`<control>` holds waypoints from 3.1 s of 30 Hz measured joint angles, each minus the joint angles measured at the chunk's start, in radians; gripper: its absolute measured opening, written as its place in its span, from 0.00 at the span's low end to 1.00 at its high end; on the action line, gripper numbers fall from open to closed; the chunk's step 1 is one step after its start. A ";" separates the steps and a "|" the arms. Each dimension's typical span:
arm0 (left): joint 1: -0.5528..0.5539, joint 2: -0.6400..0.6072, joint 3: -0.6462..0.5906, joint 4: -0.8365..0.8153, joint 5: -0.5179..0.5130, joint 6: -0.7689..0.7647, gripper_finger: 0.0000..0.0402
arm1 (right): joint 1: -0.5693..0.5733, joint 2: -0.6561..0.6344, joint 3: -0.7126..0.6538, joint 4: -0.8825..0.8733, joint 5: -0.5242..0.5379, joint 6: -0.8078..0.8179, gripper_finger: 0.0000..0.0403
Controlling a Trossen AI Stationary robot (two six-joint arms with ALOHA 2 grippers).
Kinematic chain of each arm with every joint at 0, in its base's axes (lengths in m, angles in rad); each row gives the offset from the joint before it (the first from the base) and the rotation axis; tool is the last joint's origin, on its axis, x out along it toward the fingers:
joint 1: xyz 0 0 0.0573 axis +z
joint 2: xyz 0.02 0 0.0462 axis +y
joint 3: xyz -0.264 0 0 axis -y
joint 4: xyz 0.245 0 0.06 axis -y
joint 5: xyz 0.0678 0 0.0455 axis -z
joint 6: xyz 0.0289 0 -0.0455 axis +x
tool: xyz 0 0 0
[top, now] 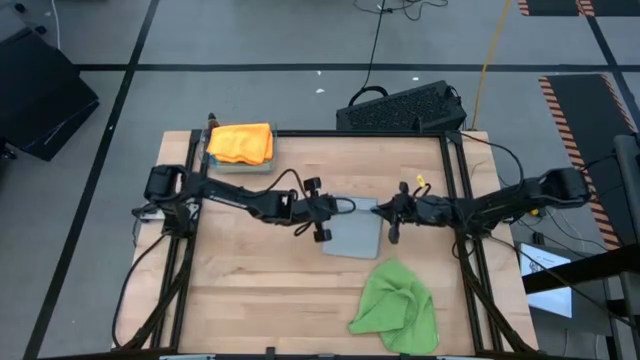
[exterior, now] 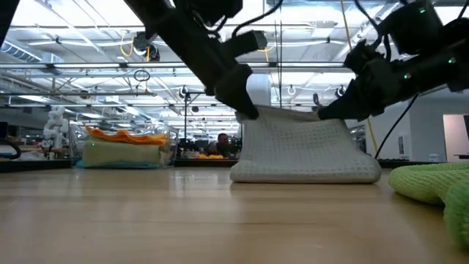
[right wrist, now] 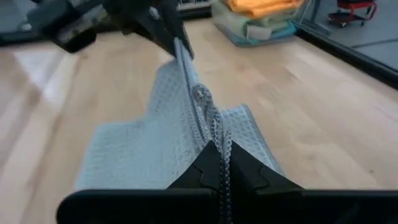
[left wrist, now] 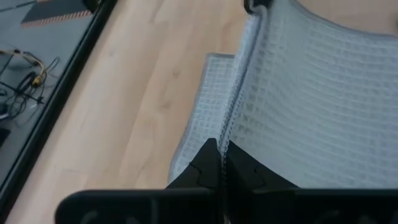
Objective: Fold microfiber towels
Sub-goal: Fold the gray microfiber cloth
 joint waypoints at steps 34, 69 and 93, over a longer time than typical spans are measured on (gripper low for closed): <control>0.070 0.017 -0.002 -0.015 0.023 -0.156 0.36 | -0.131 0.006 -0.002 -0.020 -0.030 0.034 0.37; -0.205 0.209 0.002 0.000 -0.005 -0.028 0.41 | 0.486 0.413 0.046 0.241 0.214 0.112 0.53; -0.172 0.065 -0.002 -0.043 0.101 -0.097 0.03 | 0.586 0.422 0.210 -0.055 0.425 -0.091 0.65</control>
